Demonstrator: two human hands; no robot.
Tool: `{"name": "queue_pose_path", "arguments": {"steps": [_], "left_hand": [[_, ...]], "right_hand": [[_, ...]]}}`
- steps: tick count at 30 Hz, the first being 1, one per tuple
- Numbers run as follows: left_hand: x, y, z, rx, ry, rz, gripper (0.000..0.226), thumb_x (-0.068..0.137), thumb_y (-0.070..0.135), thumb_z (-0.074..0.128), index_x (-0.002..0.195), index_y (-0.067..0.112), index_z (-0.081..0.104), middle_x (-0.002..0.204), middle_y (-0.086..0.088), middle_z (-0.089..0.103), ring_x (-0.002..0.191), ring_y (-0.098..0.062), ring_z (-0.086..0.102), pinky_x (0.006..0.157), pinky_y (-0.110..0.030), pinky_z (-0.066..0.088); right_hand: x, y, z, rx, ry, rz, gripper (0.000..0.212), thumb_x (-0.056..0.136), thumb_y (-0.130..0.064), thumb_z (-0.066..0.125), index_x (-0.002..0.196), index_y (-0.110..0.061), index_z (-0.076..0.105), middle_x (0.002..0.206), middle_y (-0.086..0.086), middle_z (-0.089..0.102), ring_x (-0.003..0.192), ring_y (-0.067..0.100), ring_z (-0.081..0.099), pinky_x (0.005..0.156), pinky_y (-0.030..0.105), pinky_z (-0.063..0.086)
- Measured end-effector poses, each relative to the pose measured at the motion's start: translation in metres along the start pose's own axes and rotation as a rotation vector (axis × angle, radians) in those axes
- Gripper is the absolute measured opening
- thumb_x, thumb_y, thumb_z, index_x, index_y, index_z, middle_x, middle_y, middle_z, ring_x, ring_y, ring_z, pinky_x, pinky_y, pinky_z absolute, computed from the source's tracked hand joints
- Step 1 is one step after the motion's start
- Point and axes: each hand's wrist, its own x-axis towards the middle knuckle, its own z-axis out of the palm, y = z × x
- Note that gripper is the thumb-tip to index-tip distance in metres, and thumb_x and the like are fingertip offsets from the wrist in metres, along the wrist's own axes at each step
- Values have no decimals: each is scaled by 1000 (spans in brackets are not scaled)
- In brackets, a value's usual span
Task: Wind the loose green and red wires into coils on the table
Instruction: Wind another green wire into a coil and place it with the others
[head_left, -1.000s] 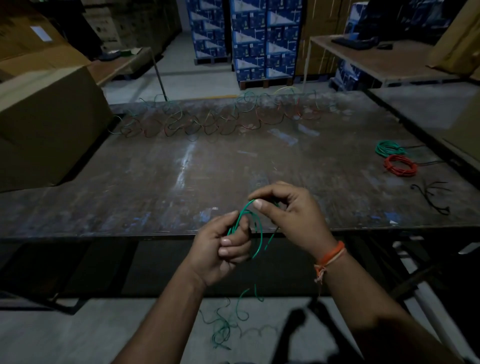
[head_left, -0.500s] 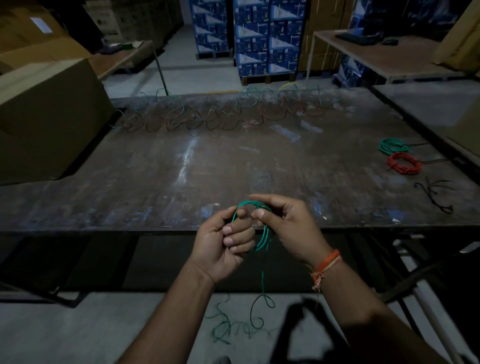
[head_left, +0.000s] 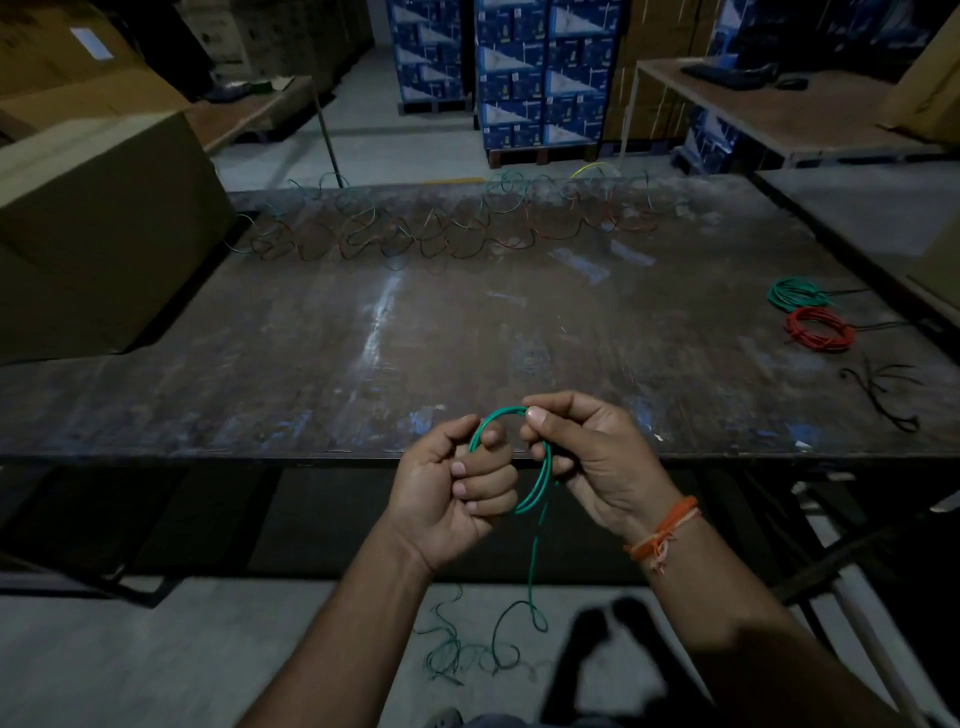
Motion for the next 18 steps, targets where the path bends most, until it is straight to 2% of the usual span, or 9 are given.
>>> {"name": "queue_pose_path", "arguments": {"steps": [3,6,11,14,18], "left_hand": [[0,1,0,-20,-9,7,25,101,24,35,89,12,54,58,11,28,45,-4,23,47,-20,19],[-2,4,2,-41,12,67,32,105,24,25,90,14,51,58,11,29,46,-4,23,47,-19,15],[-11,25,3,-113,-15,188,24,105,21,30,94,15,50,61,10,33,49,-5,25,50,-21,19],[-18,38,2,-141,-22,242,20,105,18,32,98,14,51,62,9,34,50,-6,26,51,-21,20],[-23,47,-4,-167,-3,280,21,105,19,32,99,13,52,62,9,35,51,-6,27,52,-22,19]], "right_hand": [[0,1,-3,-169,-5,-74,10,88,-6,69,98,-7,70,74,10,70,57,11,61,45,15,37],[2,2,-12,-372,-57,-137,9,95,-3,64,103,-1,68,69,3,69,58,9,61,55,19,47],[-1,17,-50,-523,-133,-48,10,91,4,67,98,-3,63,65,4,62,58,14,60,63,24,53],[-6,30,-74,-478,-57,8,14,90,9,66,94,-3,60,64,4,59,60,12,56,61,23,51],[-9,31,-97,-542,97,-114,14,87,8,69,87,-5,65,68,-3,61,65,6,54,64,15,45]]}}
